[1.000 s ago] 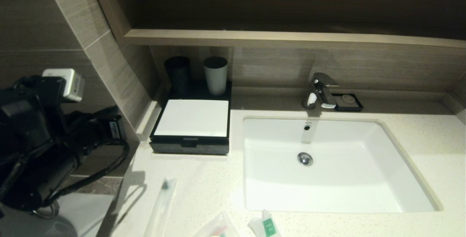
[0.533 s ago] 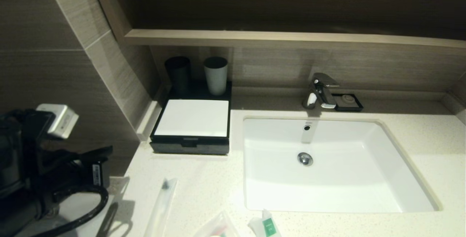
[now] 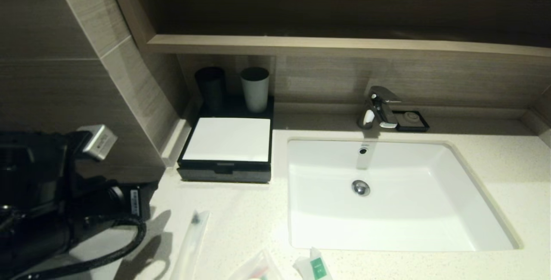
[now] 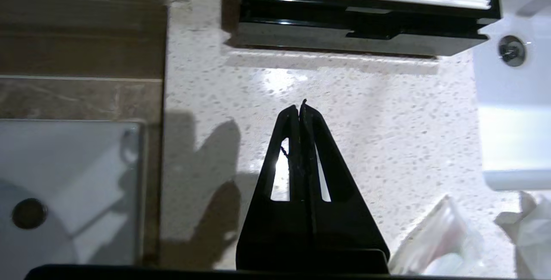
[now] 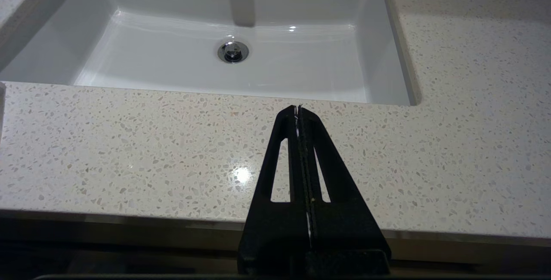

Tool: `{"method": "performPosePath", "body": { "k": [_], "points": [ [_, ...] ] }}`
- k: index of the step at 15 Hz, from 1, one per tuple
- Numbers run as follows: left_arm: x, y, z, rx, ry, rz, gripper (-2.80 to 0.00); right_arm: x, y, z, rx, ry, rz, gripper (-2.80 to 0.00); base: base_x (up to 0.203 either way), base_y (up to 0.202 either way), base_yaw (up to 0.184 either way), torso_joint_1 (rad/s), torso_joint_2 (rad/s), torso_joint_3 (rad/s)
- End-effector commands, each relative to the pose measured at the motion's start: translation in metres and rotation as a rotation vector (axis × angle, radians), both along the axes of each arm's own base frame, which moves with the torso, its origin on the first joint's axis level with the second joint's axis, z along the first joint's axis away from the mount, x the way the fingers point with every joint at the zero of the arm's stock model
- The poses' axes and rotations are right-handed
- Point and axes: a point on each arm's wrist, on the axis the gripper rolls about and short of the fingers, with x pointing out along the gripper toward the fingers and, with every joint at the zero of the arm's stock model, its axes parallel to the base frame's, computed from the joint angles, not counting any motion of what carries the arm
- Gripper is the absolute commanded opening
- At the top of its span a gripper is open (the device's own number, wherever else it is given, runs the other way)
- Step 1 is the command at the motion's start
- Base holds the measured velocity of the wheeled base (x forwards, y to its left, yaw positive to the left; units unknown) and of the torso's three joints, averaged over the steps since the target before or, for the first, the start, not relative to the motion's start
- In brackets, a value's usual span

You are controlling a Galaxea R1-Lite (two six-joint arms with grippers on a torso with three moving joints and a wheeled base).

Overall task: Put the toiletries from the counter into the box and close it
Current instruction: Open the drawer

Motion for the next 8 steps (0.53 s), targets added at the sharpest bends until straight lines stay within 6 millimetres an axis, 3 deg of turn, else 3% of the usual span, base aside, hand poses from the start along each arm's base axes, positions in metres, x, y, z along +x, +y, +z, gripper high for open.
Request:
{"method": "performPosePath", "body": {
  "k": [1,8],
  "points": [
    [0.019,-0.017,-0.006,-0.003,0.048,-0.018,-2.80,0.000,0.000,0.000,-0.001,0.001,0.000,-2.80,0.000,0.000,0.000,0.000,0.00,0.000],
    [0.043,-0.051,-0.025,0.017,0.057,0.058,-2.80,0.000,0.000,0.000,-0.001,0.000,0.000,-2.80,0.000,0.000,0.000,0.000,0.00,0.000]
  ]
}}
